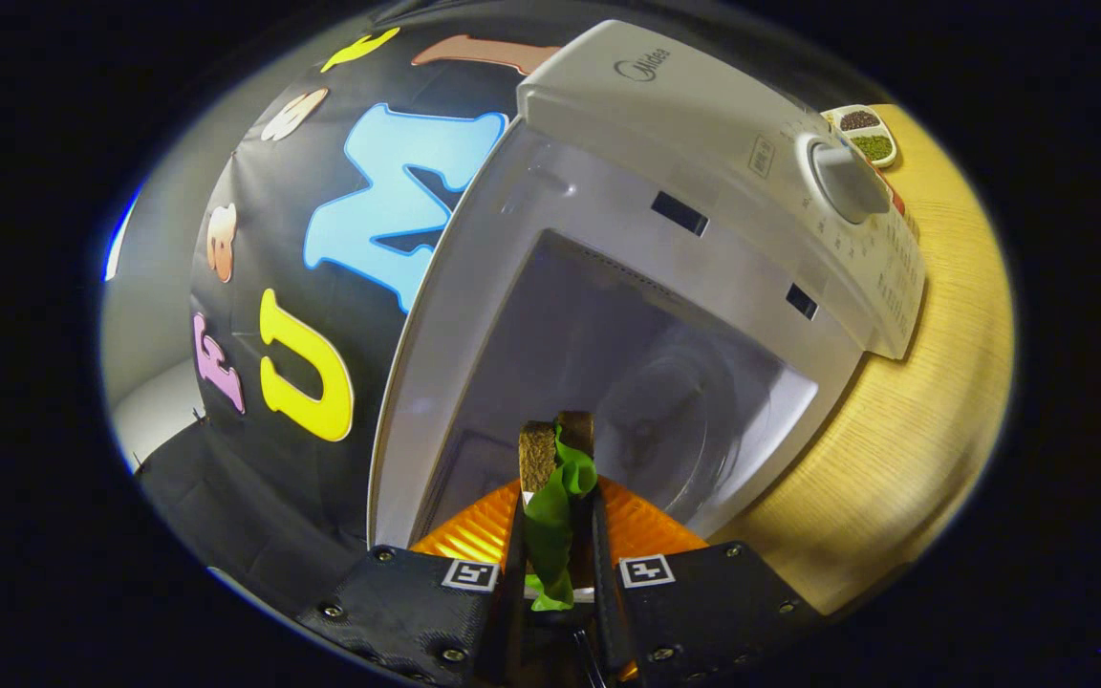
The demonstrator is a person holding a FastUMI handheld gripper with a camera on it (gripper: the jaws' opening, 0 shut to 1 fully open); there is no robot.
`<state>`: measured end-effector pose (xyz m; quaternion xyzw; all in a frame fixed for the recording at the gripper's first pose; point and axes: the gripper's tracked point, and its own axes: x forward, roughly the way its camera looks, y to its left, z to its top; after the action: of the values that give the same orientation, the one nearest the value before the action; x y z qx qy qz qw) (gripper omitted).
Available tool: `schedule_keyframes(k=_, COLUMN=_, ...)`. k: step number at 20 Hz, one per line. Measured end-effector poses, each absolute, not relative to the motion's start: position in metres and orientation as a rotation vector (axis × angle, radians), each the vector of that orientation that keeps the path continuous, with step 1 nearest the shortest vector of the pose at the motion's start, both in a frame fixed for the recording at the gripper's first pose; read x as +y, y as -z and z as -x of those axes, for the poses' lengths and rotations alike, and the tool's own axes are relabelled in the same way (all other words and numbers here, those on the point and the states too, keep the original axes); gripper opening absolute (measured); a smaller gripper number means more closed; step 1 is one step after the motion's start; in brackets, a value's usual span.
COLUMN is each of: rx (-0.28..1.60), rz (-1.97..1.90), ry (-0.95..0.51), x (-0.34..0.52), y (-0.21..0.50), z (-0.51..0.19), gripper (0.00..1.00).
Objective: Open the microwave, put the food inside, and close the microwave door.
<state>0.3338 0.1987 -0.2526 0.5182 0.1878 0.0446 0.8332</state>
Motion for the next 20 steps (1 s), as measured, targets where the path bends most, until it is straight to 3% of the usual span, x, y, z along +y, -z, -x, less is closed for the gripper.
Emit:
schedule_keyframes(k=7, rx=0.438, rz=-1.088, ry=-0.025, x=0.206, y=0.295, z=-0.354, gripper=0.32)
schedule_keyframes(k=11, rx=0.508, rz=-1.023, ry=0.027, x=0.199, y=0.311, z=-0.349, gripper=0.42)
schedule_keyframes(k=12, rx=0.529, rz=-0.994, ry=0.028, x=0.196, y=0.315, z=-0.344, gripper=0.55)
schedule_keyframes(k=15, rx=0.56, rz=-0.928, ry=0.002, x=0.194, y=0.31, z=-0.33, gripper=0.59)
schedule_keyframes(k=17, rx=0.576, rz=-0.866, ry=0.004, x=0.185, y=0.312, z=-0.322, gripper=0.98)
schedule_keyframes(k=20, rx=0.601, rz=-0.805, ry=-0.029, x=0.178, y=0.296, z=-0.296, gripper=0.97)
